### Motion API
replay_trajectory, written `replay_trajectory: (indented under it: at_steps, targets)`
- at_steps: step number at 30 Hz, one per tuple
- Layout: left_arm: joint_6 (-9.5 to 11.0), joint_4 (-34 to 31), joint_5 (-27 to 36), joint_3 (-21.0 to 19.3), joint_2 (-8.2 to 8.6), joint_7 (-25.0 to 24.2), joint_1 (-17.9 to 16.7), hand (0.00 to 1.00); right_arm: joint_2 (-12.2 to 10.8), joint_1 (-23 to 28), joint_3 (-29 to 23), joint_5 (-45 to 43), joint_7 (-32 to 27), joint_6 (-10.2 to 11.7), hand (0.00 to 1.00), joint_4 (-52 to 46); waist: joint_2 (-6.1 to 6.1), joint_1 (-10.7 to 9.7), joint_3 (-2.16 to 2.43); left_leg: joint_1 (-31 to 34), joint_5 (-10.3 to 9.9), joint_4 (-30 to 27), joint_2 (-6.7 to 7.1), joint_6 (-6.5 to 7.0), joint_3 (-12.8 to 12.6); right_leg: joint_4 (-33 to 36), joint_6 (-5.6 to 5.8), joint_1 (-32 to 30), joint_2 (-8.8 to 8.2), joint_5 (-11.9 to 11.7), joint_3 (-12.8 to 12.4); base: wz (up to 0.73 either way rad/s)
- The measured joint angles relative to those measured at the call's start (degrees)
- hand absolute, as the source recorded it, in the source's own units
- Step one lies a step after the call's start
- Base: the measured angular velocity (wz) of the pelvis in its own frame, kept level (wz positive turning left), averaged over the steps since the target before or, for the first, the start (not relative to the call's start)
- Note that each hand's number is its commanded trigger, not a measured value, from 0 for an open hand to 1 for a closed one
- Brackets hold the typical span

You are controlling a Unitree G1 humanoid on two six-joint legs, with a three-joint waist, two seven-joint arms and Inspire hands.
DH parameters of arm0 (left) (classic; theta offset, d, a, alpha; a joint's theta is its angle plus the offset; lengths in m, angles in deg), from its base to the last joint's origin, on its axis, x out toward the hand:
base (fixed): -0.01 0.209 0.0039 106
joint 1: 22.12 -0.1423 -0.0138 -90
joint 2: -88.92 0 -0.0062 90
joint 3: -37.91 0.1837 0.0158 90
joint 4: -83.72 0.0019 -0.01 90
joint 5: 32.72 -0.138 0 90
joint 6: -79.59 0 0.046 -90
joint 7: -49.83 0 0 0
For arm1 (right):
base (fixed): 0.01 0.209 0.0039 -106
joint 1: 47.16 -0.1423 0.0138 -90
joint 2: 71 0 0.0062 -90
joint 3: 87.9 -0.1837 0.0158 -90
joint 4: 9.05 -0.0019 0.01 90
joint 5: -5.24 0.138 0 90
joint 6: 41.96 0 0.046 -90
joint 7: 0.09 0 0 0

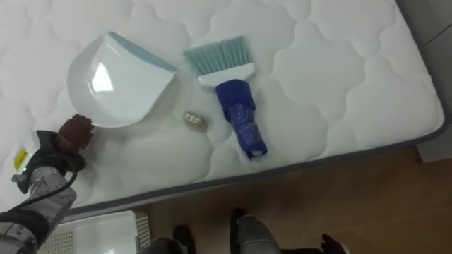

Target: Clean bed

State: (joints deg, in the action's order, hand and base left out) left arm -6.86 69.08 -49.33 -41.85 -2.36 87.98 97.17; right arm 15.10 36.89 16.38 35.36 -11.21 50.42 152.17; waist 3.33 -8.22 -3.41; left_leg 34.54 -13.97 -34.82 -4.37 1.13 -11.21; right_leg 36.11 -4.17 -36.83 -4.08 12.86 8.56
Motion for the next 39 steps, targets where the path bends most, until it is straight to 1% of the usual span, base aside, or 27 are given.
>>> replay_trajectory:
  at_steps: [2, 4, 5, 6, 8, 10, 14, 16, 17, 18, 21, 22, 24, 26, 27, 29, 34, 37, 39]
  targets:
    - [0.26, -0.04, -1.21, 0.76, -0.14, 1.04, -0.31, 1.00, 0.39, -0.65, -1.39, 1.17, -0.36, 0.60, 0.00, -0.62, 0.10, 0.21, 0.07, -0.29, 0.01, 0.36, 0.28, 0.03, -0.23, 0.77, 0.08, -0.10, -0.41, 0.29, -0.16, 0.02]
    - [0.29, -0.08, -2.71, 1.62, -0.20, 1.96, -0.47, 1.00, 0.51, -1.40, -2.89, 3.09, -1.00, 0.71, 0.00, -1.27, 0.24, 0.62, 0.16, -0.29, -0.02, 0.37, 0.24, 0.08, -0.38, 0.96, 0.11, -0.23, -0.53, 0.35, -0.16, 0.02]
    - [0.66, -0.19, -4.39, 1.73, -0.27, 2.60, -1.09, 1.00, 0.49, -1.88, -4.11, 3.70, -1.43, 0.83, 0.00, -2.11, 0.38, 0.73, 0.25, -0.33, -0.04, 0.37, 0.20, 0.11, -0.46, 0.90, 0.09, -0.13, -0.51, 0.31, -0.05, 0.00]
    - [1.00, -0.46, -6.10, 1.74, -0.27, 3.03, -2.02, 1.00, 0.50, -2.23, -4.83, 4.08, -1.87, 1.49, 0.00, -2.55, 0.42, 0.76, 0.28, -0.58, -0.04, 0.44, 0.24, 0.11, -0.52, 0.94, 0.08, 0.00, -0.52, 0.29, -0.10, 0.00]
    - [1.46, -0.57, -8.74, 1.77, -0.26, 3.49, -3.14, 1.00, 0.46, -3.14, -5.46, 4.08, -2.45, 2.56, 0.00, -2.81, 0.43, 0.77, 0.28, -0.92, -0.04, 0.50, 0.26, 0.11, -0.61, 1.08, 0.07, 0.19, -0.52, 0.29, -0.19, 0.00]
    - [1.87, -0.73, -10.44, 1.85, -0.27, 4.15, -4.16, 1.00, 0.49, -3.96, -5.54, 4.07, -2.94, 3.19, 0.00, -3.44, 0.42, 0.84, 0.28, -1.25, -0.04, 0.78, 0.38, 0.11, -0.60, 1.13, 0.05, 0.33, -0.55, 0.30, -0.30, 0.00]
    - [2.09, -1.25, -11.68, 2.00, -0.30, 5.27, -5.14, 1.00, 0.49, -4.16, -6.65, 4.11, -3.34, 4.15, 0.00, -5.31, 0.40, 1.03, 0.29, -1.74, 0.13, 1.47, 1.03, 0.06, -0.53, 1.37, 0.10, 0.23, -0.82, 0.40, -0.88, -0.02]
    - [3.06, -1.77, -11.69, 1.99, -0.34, 6.12, -5.58, 1.00, 0.51, -3.93, -7.52, 3.80, -4.53, 4.21, 0.00, -7.38, 0.30, 1.71, 0.35, -1.77, 0.13, 1.55, 1.07, 0.06, -0.65, 1.32, 0.13, 0.11, -0.77, 0.37, -1.17, -0.11]
    - [3.94, -2.17, -11.69, 1.99, -0.37, 6.59, -6.20, 1.00, 0.52, -3.82, -8.19, 3.77, -5.59, 4.34, 0.00, -8.48, 0.25, 1.90, 0.39, -1.81, 0.13, 1.51, 1.08, 0.07, -0.76, 1.25, 0.16, 0.08, -0.71, 0.35, -1.37, -0.10]
    - [4.62, -2.45, -12.19, 1.99, -0.40, 6.73, -6.67, 1.00, 0.52, -3.67, -8.82, 3.56, -6.85, 4.83, 0.00, -9.72, 0.24, 1.95, 0.42, -1.79, 0.15, 1.46, 1.10, 0.10, -0.77, 1.23, 0.17, 0.09, -0.72, 0.35, -1.38, -0.07]
    - [5.25, -2.66, -13.25, 2.38, -0.41, 6.73, -7.03, 1.00, 0.59, -3.59, -9.00, 3.51, -9.34, 6.49, 0.00, -12.56, 0.09, 2.17, 0.56, -1.69, 0.17, 1.47, 1.02, 0.13, -0.80, 0.37, 0.36, 0.17, -0.45, 0.01, -1.38, 0.00]
    - [5.29, -2.75, -13.25, 2.49, -0.41, 6.73, -7.16, 1.00, 0.58, -3.55, -9.00, 3.52, -9.72, 6.54, 0.00, -13.20, 0.04, 2.29, 0.59, -1.69, 0.19, 1.41, 0.99, 0.17, -0.81, 0.31, 0.37, 0.24, -0.43, 0.01, -1.38, 0.00]
    - [5.60, -3.90, -13.10, 2.72, -0.41, 6.75, -8.77, 1.00, 0.36, -3.25, -8.93, 3.38, -11.28, 6.69, 0.00, -16.42, -0.05, 2.37, 0.70, -2.13, 0.19, 1.50, 0.87, 0.19, -0.82, -0.46, 0.57, 0.93, -0.15, -0.12, -1.53, -0.04]
    - [5.74, -3.95, -12.95, 3.76, -0.40, 6.74, -9.70, 1.00, 0.23, -3.41, -8.92, 3.31, -12.54, 6.88, 0.00, -17.53, -0.47, 2.46, 0.98, -2.65, 0.18, 1.59, 0.88, 0.21, -1.22, -0.53, 0.61, 1.26, -0.15, -0.14, -1.90, -0.06]
    - [5.81, -3.95, -12.94, 4.50, -0.40, 6.73, -10.42, 1.00, -0.11, -3.28, -8.92, 3.26, -13.68, 6.66, 0.00, -17.53, -0.49, 2.42, 0.99, -3.09, 0.18, 1.62, 0.88, 0.21, -1.27, -0.73, 0.65, 1.83, -0.18, -0.14, -1.86, -0.04]
    - [5.95, -3.95, -12.86, 4.75, -0.41, 6.73, -11.49, 1.00, -0.34, -3.04, -8.92, 2.81, -15.15, 6.66, 0.00, -18.24, -0.51, 2.44, 1.00, -3.48, 0.18, 1.64, 0.94, 0.21, -1.42, -0.84, 0.77, 2.14, -0.23, -0.16, -2.06, -0.05]
    - [6.12, -3.98, -12.23, 4.66, -0.43, 6.73, -12.97, 1.00, -0.66, -3.00, -8.92, -2.46, -19.59, 6.36, 0.00, -20.68, -0.51, 2.58, 1.00, -3.36, 0.17, 2.20, 1.01, 0.70, -2.37, -0.22, 1.07, 1.24, -0.44, -0.17, -2.70, -0.06]
    - [6.57, -4.00, -12.33, 4.66, -0.51, 6.71, -13.17, 1.00, -0.16, -3.27, -9.02, -6.57, -22.12, 8.46, 0.00, -25.07, -0.59, 2.52, 1.06, -3.17, 0.13, 3.06, 1.11, 1.01, -2.73, -0.19, 1.24, 0.44, -0.57, -0.70, -3.17, -0.07]
    - [7.52, -4.67, -12.51, 4.65, -0.92, 6.71, -14.07, 1.00, 0.00, -3.28, -9.09, -11.45, -24.11, 10.75, 0.00, -28.09, -0.69, 2.66, 1.14, -3.16, 0.14, 3.05, 1.09, 1.02, -2.74, -0.54, 1.24, 0.59, -0.40, -0.91, -3.12, 0.00]
